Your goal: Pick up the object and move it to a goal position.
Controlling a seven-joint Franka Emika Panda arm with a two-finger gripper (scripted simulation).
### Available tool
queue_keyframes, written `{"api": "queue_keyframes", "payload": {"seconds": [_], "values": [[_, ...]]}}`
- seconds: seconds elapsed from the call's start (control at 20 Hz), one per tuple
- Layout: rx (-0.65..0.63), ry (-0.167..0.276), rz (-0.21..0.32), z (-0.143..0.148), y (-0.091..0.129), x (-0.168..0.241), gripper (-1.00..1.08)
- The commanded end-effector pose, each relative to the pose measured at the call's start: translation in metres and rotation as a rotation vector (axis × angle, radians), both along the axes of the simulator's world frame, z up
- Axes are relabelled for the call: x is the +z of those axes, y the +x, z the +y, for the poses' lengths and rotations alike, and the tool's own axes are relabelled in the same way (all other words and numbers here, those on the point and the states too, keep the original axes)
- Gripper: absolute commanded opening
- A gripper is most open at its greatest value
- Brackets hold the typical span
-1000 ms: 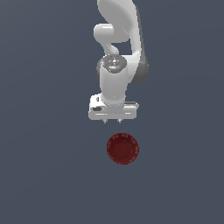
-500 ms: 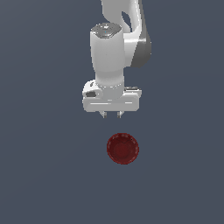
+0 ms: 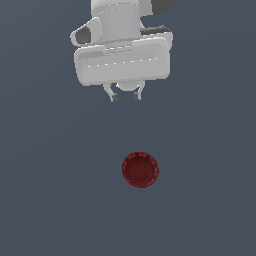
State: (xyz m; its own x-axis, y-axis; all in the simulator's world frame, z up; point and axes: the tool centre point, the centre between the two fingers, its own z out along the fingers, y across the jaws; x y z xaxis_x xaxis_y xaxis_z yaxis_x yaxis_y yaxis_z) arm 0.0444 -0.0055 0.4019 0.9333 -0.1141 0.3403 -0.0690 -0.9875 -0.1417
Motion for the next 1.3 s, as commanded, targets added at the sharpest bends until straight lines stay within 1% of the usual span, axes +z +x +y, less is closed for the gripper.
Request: {"api": "queue_keyframes", "payload": {"seconds": [0.0, 0.15, 0.35, 0.5, 0.7, 1.0, 1.25], "values": [[-0.016, 0.013, -0.065, 0.001, -0.002, 0.045, 0.28], [-0.032, 0.019, -0.138, 0.004, -0.009, 0.097, 0.28], [-0.047, 0.015, -0.23, 0.015, -0.022, 0.16, 0.28], [-0.054, 0.003, -0.292, 0.027, -0.033, 0.201, 0.28], [-0.057, -0.023, -0.366, 0.05, -0.05, 0.248, 0.28], [-0.052, -0.084, -0.45, 0.097, -0.07, 0.294, 0.28], [-0.041, -0.149, -0.491, 0.144, -0.079, 0.308, 0.28]]}}
